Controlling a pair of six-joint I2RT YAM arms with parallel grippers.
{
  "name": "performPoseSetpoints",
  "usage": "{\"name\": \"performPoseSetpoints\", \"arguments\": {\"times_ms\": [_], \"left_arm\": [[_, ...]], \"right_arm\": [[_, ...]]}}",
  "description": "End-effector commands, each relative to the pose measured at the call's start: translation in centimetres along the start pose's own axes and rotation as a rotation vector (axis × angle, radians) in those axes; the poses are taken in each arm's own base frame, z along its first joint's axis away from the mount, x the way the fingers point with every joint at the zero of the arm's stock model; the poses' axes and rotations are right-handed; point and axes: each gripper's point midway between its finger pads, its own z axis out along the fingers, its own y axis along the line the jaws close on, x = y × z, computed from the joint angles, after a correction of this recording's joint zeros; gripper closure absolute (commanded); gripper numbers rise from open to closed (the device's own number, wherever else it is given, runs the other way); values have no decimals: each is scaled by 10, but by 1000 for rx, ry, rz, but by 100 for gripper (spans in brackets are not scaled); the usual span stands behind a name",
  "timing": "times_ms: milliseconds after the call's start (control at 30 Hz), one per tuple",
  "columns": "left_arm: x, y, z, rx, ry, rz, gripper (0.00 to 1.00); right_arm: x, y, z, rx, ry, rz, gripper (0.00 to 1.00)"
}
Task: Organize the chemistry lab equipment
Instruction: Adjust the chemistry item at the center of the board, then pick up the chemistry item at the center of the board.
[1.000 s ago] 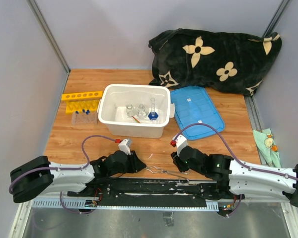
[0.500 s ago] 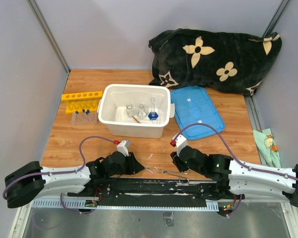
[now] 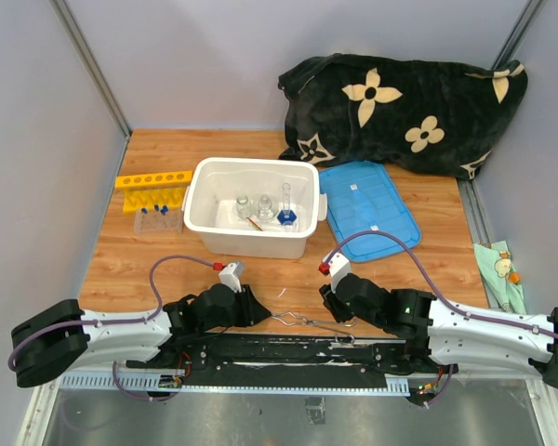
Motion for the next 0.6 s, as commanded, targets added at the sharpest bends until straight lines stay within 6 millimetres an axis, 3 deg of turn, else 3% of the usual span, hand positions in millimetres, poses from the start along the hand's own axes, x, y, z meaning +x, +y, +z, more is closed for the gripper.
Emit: {"name": "performPoseSetpoints", "arguments": {"times_ms": [0, 133, 300, 433, 567], "left_arm": [[10, 24, -1, -81, 32, 27, 75], [10, 28, 0, -95, 25, 25, 82], [8, 31, 0, -108, 12, 26, 83], [1, 21, -3, -112, 12, 42, 98], [-18, 7, -10, -132, -21, 69, 100]], "right_arm": [[3, 3, 2, -6, 1, 0, 62], [4, 4, 3, -8, 7, -2, 62], [2, 5, 0, -19, 15, -22, 64], [0, 9, -6, -43, 62, -80, 60], [-4, 13, -10, -40, 102, -159, 55]]}}
